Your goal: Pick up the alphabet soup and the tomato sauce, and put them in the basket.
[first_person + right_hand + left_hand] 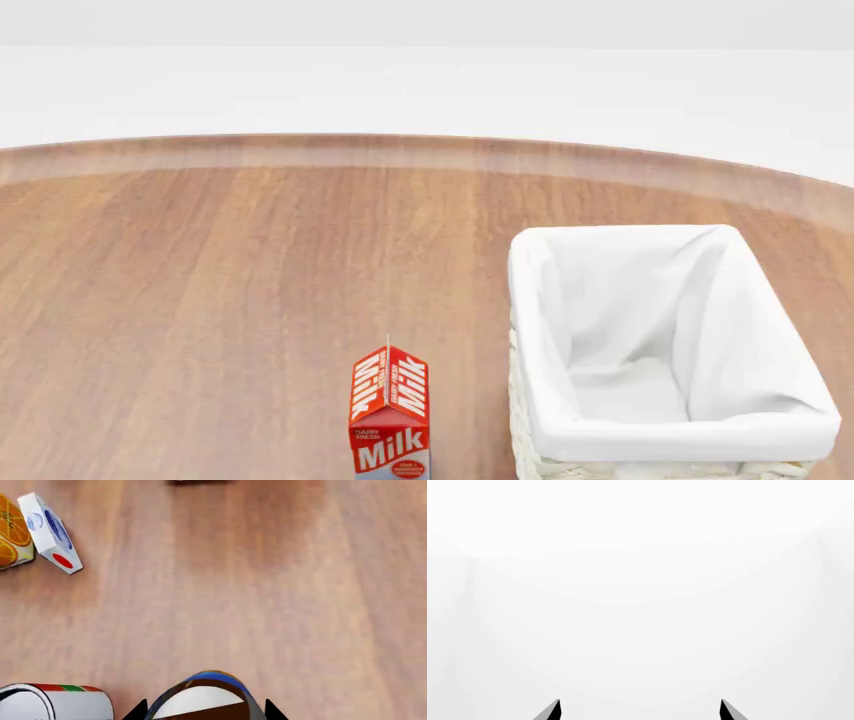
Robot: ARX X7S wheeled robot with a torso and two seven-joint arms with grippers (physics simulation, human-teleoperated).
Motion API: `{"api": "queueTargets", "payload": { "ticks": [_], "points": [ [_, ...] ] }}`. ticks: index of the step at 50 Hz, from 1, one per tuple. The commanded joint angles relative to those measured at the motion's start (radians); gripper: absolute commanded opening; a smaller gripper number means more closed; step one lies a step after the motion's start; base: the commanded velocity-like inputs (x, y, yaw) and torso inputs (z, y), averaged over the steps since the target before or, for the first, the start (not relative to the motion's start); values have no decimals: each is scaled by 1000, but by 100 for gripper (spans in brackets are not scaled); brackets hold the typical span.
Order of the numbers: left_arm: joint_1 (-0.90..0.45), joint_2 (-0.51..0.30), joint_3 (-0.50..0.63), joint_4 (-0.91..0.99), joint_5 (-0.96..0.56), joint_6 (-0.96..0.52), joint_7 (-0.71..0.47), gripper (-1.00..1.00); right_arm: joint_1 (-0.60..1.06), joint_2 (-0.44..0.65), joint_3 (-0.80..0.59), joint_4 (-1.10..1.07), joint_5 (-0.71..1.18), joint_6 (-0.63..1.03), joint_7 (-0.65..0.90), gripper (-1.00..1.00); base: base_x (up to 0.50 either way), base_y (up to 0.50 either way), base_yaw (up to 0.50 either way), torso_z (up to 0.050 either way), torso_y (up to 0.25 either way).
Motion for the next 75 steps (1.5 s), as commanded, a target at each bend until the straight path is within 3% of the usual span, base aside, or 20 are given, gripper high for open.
{"api": "queueTargets", "payload": {
  "ticks": [1, 9, 15, 18, 28, 37, 52, 56, 75],
  "points": [
    [6, 6, -3, -2, 2, -3, 2, 100, 48, 169, 73, -290, -81, -22, 114, -100, 0, 0, 0, 0, 0],
    [7, 4, -8, -1, -1, 0, 6, 100, 130, 309, 140, -519, -64, 16, 203, -100, 0, 0, 0, 0, 0],
    [9, -1, -12, 0, -3, 1, 5, 100, 174, 348, 180, -582, -83, 18, 233, -100, 0, 0, 0, 0, 2],
    [7, -5, -15, 8, -6, -8, 4, 100, 231, 407, 226, -654, -11, 35, 245, -100, 0, 0, 0, 0, 0],
    [13, 2, -17, 2, -2, -4, 7, 100, 368, 405, 303, -688, 80, 94, 246, -100, 0, 0, 0, 0, 0],
    [22, 0, -18, -1, 4, 2, 6, 100, 623, 435, 315, -689, 264, 147, 224, -100, 0, 0, 0, 0, 0],
    [31, 4, -23, -15, 3, 13, 12, 100, 892, 298, 421, -597, 429, 319, 243, -100, 0, 0, 0, 0, 1],
    [28, 5, -26, -13, -2, 9, 16, 100, 1038, 247, 461, -538, 540, 430, 266, -100, 0, 0, 0, 0, 0],
    [37, 2, -33, -8, -1, 5, 18, 100, 1219, -39, 390, -145, 448, 625, 149, -100, 0, 0, 0, 0, 1]
  ]
}}
